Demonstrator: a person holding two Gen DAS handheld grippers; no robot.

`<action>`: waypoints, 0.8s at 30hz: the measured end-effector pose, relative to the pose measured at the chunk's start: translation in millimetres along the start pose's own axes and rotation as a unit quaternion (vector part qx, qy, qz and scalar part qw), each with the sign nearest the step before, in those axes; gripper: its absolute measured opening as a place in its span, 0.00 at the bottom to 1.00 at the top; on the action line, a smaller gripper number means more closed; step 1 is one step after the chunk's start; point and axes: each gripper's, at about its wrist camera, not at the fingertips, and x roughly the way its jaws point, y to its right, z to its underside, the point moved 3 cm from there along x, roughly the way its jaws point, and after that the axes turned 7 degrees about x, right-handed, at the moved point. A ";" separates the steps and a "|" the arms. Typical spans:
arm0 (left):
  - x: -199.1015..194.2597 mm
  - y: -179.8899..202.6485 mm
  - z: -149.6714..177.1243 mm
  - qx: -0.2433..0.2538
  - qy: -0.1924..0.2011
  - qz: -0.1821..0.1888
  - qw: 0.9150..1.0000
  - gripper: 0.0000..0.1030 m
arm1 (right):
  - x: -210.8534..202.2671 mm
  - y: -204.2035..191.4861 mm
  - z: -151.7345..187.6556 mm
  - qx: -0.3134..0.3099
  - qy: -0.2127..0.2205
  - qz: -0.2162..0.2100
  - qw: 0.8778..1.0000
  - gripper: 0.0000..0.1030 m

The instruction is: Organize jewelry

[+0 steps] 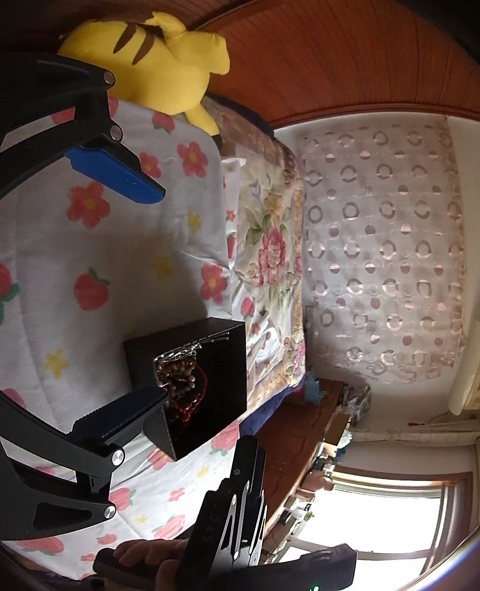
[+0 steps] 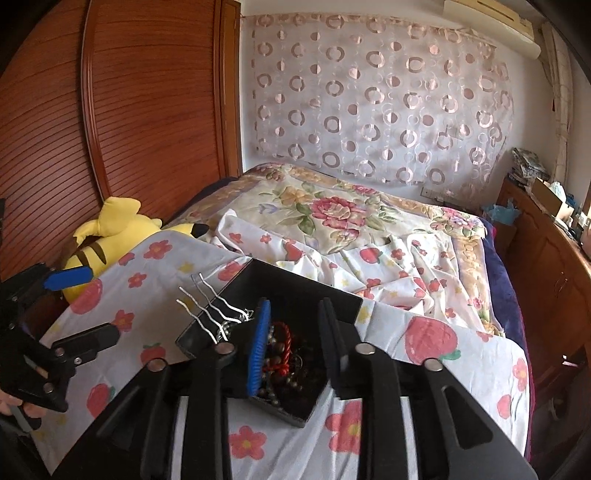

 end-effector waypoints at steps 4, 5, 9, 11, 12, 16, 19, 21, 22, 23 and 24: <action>-23.1 6.8 8.6 0.003 0.021 0.000 1.000 0.92 | -23.3 -1.1 10.2 0.005 0.018 -0.002 1.000 0.42; -27.3 8.1 10.2 0.003 0.025 0.000 1.000 0.92 | -31.2 -0.9 14.7 0.008 0.024 -0.001 1.000 0.44; -48.2 21.6 18.0 0.011 0.040 -0.008 0.999 0.93 | -63.5 -1.4 36.8 0.017 0.049 0.005 0.999 0.51; -59.6 30.0 23.5 0.013 0.047 -0.013 0.999 0.93 | -76.8 -2.0 49.1 0.020 0.056 0.009 0.998 0.51; -63.3 33.4 25.7 0.015 0.048 -0.013 0.999 0.93 | -86.8 -1.8 57.9 0.026 0.063 0.012 0.998 0.52; -79.6 49.0 35.9 0.019 0.053 -0.023 0.998 0.93 | -118.4 -0.3 85.6 0.055 0.085 0.021 0.995 0.73; -90.4 53.2 43.1 0.009 0.055 -0.027 0.998 0.93 | -141.2 -0.7 102.3 0.064 0.103 0.016 0.992 0.88; -97.3 53.5 48.8 0.000 0.057 -0.020 0.998 0.93 | -156.1 -2.3 115.0 0.065 0.115 0.026 0.991 0.94; -101.8 54.6 51.4 -0.004 0.058 -0.017 0.998 0.93 | -160.5 -2.5 119.0 0.066 0.120 0.029 0.990 0.98; -106.5 55.7 54.1 -0.006 0.060 -0.019 0.998 0.93 | -166.2 -2.2 124.7 0.069 0.124 0.032 0.989 0.98; -109.2 56.2 55.9 -0.007 0.061 -0.021 0.998 0.93 | -170.3 -0.6 129.7 0.074 0.125 0.035 0.989 0.98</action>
